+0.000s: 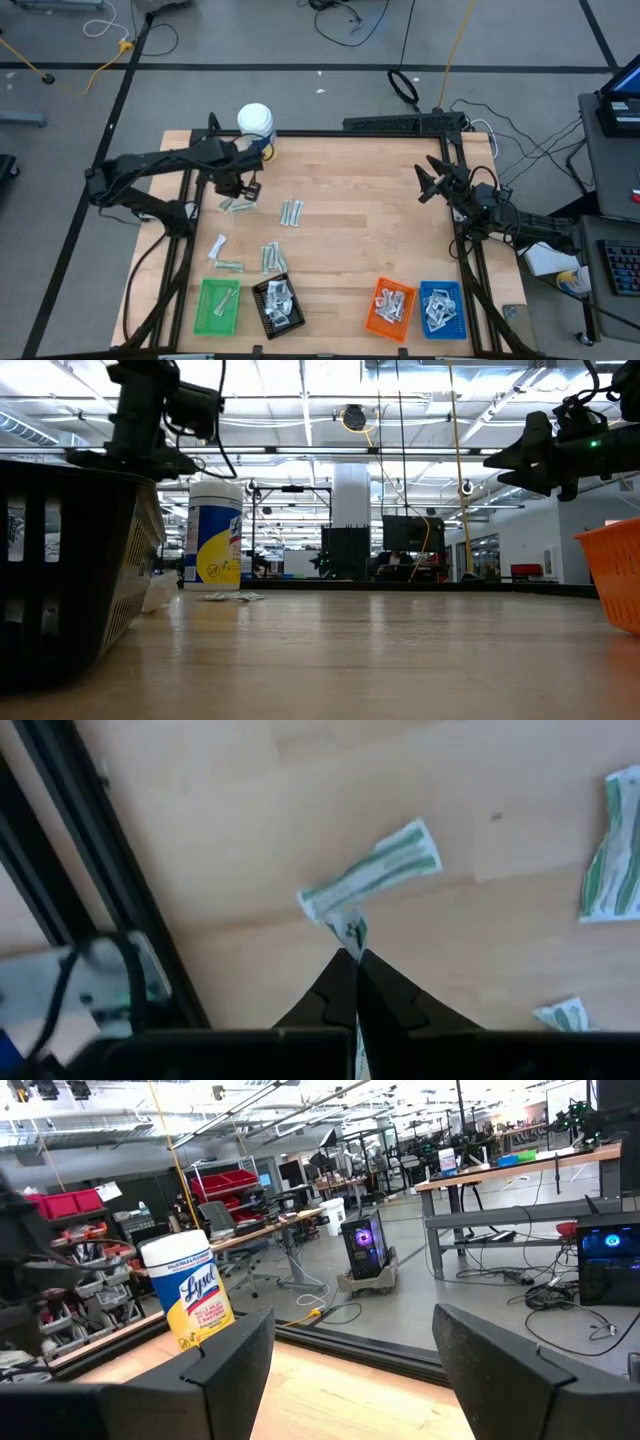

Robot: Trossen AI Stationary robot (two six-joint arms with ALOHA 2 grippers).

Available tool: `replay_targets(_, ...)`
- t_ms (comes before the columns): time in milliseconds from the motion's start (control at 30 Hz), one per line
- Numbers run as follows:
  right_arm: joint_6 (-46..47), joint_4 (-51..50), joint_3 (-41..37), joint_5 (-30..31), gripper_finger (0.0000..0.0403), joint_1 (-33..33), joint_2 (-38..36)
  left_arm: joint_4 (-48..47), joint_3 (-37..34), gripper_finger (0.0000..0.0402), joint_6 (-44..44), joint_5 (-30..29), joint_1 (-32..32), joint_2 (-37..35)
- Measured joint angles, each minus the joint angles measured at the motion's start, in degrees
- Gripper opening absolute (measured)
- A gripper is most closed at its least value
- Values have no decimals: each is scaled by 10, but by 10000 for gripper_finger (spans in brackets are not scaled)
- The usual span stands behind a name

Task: Pick & Place First Aid Supplies
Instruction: Put the bandage into the green bin

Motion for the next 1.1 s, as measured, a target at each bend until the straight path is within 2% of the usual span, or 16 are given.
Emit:
replay_targets(167, 0, 0, 0, 0, 267, 0, 0, -6, -24, 1, -122, 34, -103, -25)
replay_targets(400, 0, 0, 0, 0, 267, 0, 0, 2, -32, 1, -360, 71, -332, -33)
replay_targets(567, 0, 0, 0, 0, 267, 0, 0, 49, -32, 1, -545, 78, -483, -33)
replay_targets(700, 0, 0, 0, 0, 267, 0, 0, 102, -32, 1, -666, 74, -576, -20)
replay_targets(900, 0, 0, 0, 0, 267, 0, 0, 170, -32, 0, -793, 73, -678, 24)
replay_targets(1100, 0, 0, 0, 0, 267, 0, 0, 238, -32, 0, -808, 77, -713, 81)
